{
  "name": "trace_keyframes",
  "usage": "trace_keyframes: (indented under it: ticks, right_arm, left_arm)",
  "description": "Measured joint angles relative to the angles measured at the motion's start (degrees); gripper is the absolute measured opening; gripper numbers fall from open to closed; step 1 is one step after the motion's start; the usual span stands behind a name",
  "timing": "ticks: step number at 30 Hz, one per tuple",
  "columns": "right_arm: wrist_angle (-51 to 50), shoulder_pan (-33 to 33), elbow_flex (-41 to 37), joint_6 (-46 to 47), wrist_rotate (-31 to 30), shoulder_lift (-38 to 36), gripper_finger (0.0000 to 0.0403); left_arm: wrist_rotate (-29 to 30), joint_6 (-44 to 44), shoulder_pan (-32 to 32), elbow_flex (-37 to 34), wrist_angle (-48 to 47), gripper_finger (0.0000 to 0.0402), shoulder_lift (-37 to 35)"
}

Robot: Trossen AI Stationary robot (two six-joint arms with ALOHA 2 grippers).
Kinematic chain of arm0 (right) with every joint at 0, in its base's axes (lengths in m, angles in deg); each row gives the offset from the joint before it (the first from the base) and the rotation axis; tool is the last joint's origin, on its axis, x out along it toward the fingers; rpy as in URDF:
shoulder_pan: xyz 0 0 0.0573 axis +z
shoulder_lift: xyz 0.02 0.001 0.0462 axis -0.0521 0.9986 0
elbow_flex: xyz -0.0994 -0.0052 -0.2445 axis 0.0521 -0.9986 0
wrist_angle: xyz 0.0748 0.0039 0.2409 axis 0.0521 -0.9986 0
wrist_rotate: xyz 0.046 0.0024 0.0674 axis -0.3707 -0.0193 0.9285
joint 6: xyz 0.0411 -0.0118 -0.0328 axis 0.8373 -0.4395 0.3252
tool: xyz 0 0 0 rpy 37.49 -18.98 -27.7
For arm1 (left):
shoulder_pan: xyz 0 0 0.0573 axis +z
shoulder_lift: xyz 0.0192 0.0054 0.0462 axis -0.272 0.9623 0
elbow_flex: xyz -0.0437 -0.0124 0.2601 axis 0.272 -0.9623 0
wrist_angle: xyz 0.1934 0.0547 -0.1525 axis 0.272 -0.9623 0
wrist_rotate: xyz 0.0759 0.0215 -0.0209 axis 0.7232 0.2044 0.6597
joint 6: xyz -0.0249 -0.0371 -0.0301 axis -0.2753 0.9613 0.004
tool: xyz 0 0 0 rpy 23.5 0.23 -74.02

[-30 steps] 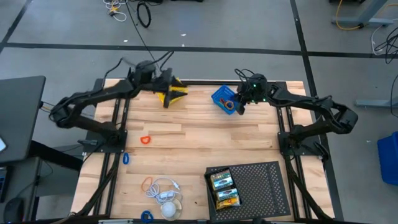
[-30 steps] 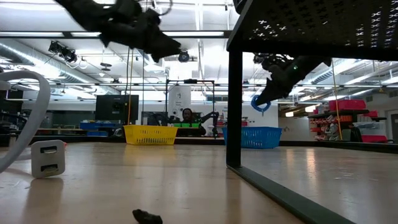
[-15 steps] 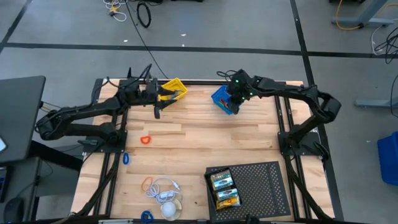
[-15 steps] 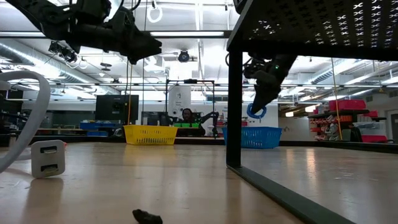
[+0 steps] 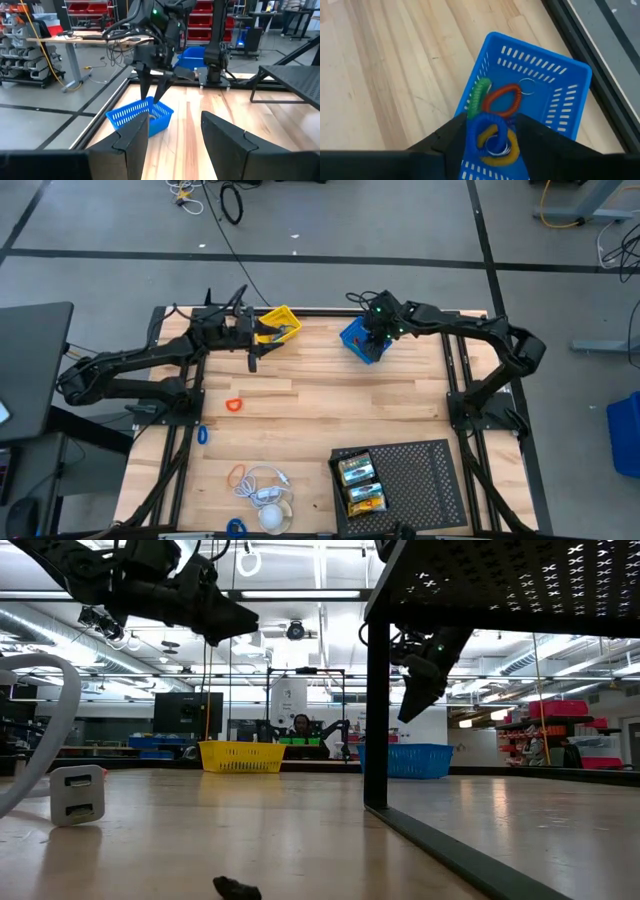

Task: Pick & Place Office Desk Supplies
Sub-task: Put the orange spring keychain into the blue basket

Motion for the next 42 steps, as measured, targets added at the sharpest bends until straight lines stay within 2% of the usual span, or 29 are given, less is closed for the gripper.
trace_keyframes:
  ticks: [6,10,21,28,35,37,42]
  right_arm:
    - [4.1,0.3,0.0,-0.3,0.1,-0.4,0.018]
    - [9.5,2.4,0.0,-3.7,0.5,-2.3,0.018]
    - [30.0,10.5,0.0,-6.7,12.8,-9.7,0.0181]
    - [40.7,15.6,-2.5,-9.2,14.1,-13.1,0.0181]
    - [53.2,15.7,-11.6,-9.0,16.6,-21.2,0.0181]
    - [53.7,15.3,-14.3,-7.8,15.9,-24.1,0.0181]
    - [52.5,16.0,-19.7,-7.5,9.7,-30.3,0.0181]
  left_arm:
    - [0.2,0.2,0.0,0.0,-5.4,0.0185,0.0]
    - [2.0,0.8,-0.3,0.0,-11.3,0.0185,0.0]
    - [13.6,7.4,-9.6,0.0,-27.1,0.0185,0.0]
    - [21.9,16.8,-18.5,0.0,-41.3,0.0185,0.0]
    - [30.0,29.0,-29.3,0.0,-52.2,0.0185,0.0]
    - [31.7,33.8,-32.5,0.0,-54.6,0.0185,0.3]
    - [32.8,47.0,-39.0,0.0,-59.3,0.0185,1.0]
